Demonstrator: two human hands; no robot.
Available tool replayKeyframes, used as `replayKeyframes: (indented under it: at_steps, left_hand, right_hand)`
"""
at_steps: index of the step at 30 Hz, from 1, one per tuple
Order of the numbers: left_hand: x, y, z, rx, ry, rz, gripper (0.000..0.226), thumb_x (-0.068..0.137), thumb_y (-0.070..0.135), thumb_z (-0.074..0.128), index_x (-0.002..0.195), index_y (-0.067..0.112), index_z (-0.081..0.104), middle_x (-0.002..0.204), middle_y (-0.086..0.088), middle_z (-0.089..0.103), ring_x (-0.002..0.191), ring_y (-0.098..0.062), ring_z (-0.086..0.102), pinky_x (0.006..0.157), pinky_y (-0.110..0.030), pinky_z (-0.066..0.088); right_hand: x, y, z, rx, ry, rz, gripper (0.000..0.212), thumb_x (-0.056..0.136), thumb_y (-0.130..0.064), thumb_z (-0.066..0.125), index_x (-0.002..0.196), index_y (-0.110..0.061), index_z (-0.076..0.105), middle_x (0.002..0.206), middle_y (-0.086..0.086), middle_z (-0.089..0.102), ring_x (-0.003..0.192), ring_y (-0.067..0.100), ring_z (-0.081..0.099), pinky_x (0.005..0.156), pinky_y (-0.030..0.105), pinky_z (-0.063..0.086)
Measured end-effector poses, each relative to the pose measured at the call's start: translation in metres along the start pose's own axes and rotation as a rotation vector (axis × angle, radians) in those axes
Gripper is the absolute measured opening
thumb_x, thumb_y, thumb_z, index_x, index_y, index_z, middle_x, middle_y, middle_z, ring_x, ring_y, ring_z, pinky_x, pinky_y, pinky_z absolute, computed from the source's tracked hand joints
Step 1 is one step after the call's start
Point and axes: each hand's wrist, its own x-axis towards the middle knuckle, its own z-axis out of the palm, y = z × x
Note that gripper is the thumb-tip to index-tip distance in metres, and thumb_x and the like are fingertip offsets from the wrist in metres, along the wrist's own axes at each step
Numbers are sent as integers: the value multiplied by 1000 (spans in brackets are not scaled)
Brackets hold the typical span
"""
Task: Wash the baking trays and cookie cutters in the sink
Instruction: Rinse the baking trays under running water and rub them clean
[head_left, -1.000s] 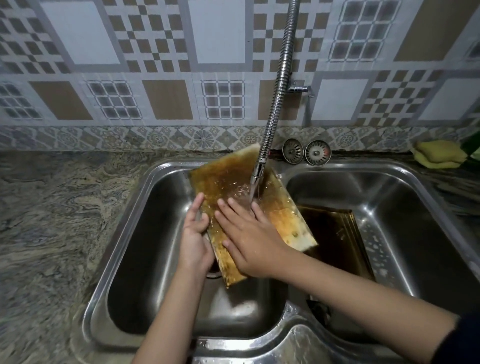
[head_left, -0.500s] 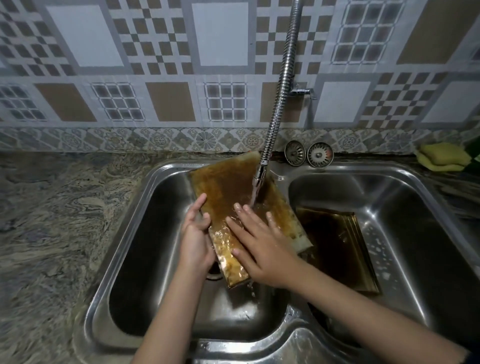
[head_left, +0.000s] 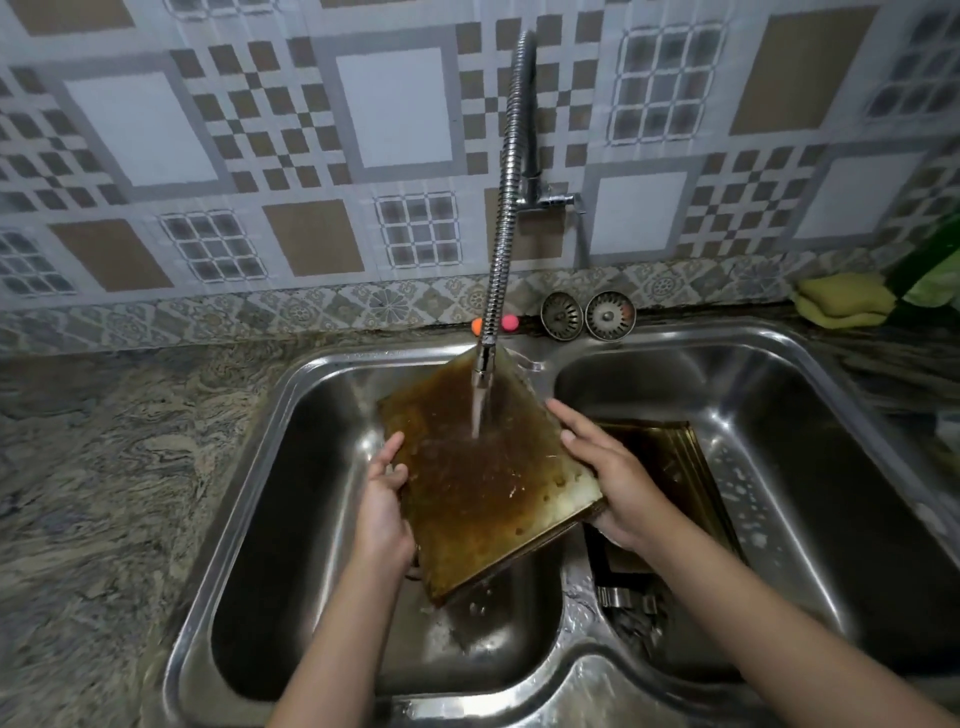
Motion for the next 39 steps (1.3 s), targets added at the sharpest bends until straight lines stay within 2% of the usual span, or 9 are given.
replayKeyframes:
  at_steps: [6,10,15,19,22,24,27,32,39]
  left_hand:
    - [3,-33,62,102,-286,3,33,95,-2,37,114,13,59,86,-1,70,72,-9,65,62,-22,53]
    - [5,-61,72,509,-357,136,25,95,7,51,106,27,63,121,-1,64,107,-13,61,72,-18,49]
    - [6,-93,64,943,-458,274,49,86,11,67,130,25,54,147,-3,39,137,-19,34,112,-42,33]
    - [11,-103,53,1076,-515,247,64,83,11,71,140,24,45,153,-6,30,144,-19,19,117,-44,22]
    - [12,-105,47,1037,-545,236,63,85,14,70,141,26,44,149,-1,37,136,-11,28,109,-28,27]
    - [13,-105,45,1015,-554,235,62,85,15,70,140,27,45,146,6,41,133,-6,32,102,-21,27]
    - [13,-105,43,992,-567,215,59,86,16,69,139,28,46,140,15,41,136,-7,32,101,-18,26]
    - [12,-107,41,964,-559,181,59,87,18,67,140,31,44,147,13,39,139,-12,28,103,-22,25]
    - [-1,-106,41,939,-500,228,56,87,16,67,138,24,47,138,15,44,133,-10,36,111,-28,30]
  right_hand:
    - [-37,-74,-43,-36,161,-190,42,97,-2,38,136,-15,50,120,9,65,97,19,67,79,28,57]
    - [-66,-121,-80,-252,297,-398,42,98,-8,43,134,-27,51,115,-3,69,98,12,68,74,22,57]
    - [-58,-100,-111,-860,417,-422,51,97,-12,50,142,-33,40,136,0,53,119,18,54,102,37,43]
    - [-32,-32,-118,-1299,404,-236,55,95,-23,50,145,-36,33,106,7,67,90,24,65,80,40,56]
    - [-11,16,-117,-1523,352,-125,60,93,-23,46,149,-30,27,89,6,66,76,22,63,63,31,51]
    - [4,43,-116,-1551,329,-76,62,93,-22,44,150,-29,22,115,10,66,96,29,63,72,34,52]
    - [24,73,-115,-1484,281,30,64,95,-19,42,152,-29,16,154,3,32,136,29,38,100,41,45]
    - [42,96,-118,-1411,162,194,63,96,-26,45,151,-35,15,160,-7,14,147,26,10,114,59,13]
    - [45,96,-131,-1292,141,138,62,95,-34,50,149,-39,20,159,-8,17,147,23,13,114,60,8]
